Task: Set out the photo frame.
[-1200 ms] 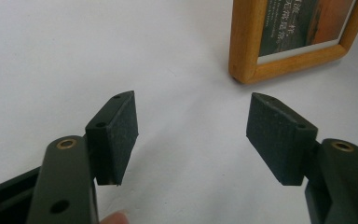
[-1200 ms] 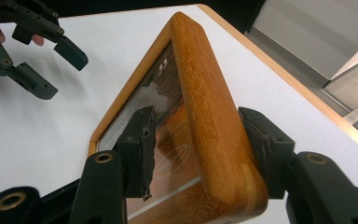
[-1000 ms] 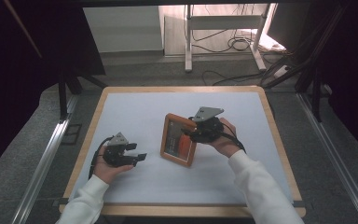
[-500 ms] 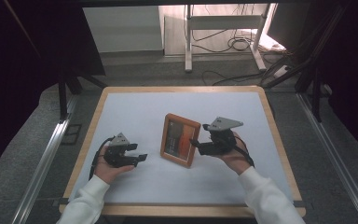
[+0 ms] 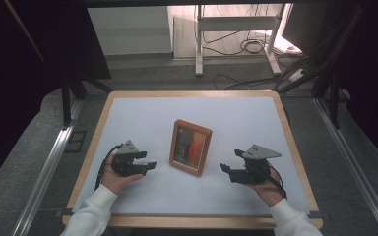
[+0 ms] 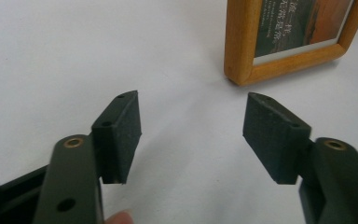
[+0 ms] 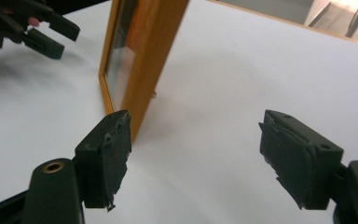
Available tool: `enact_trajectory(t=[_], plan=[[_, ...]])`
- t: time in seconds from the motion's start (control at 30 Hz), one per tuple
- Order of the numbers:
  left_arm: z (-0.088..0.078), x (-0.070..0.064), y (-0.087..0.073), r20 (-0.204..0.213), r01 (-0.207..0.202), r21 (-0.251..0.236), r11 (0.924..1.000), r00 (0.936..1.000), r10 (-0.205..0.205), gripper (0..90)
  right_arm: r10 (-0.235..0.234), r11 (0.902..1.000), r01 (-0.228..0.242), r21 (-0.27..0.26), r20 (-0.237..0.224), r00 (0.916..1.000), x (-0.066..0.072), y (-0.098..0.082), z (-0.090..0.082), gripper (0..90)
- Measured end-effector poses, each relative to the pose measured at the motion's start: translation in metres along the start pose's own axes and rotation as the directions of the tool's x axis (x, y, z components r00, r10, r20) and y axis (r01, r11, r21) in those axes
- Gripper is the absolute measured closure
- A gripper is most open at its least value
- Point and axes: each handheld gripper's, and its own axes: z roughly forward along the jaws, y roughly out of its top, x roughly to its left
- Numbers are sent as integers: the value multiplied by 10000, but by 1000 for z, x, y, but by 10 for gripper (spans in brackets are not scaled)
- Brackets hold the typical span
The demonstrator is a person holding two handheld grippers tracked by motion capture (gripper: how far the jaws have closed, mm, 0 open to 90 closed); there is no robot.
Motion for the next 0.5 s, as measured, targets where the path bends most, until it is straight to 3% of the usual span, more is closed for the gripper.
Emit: enact_trajectory(t=[0.13, 0.23, 0.37, 0.5], plan=[[-1, -3, 2, 331, -219, -29, 9998, 9992, 220, 650, -136, 9998, 134, 143, 126, 9998, 2, -12, -3, 250], [0, -5, 3, 491, -395, 56, 9992, 9980, 392, 767, -294, 9992, 290, 273, 141, 9995, 6, -17, -2, 254], [3, -9, 4, 530, -676, 264, 9974, 9964, 661, 803, -491, 9976, 488, 496, 38, 9988, 12, -21, 2, 299], [4, -9, 3, 487, -671, 311, 9973, 9967, 655, 741, -905, 9941, 916, 582, -221, 9957, 21, -22, 4, 417]])
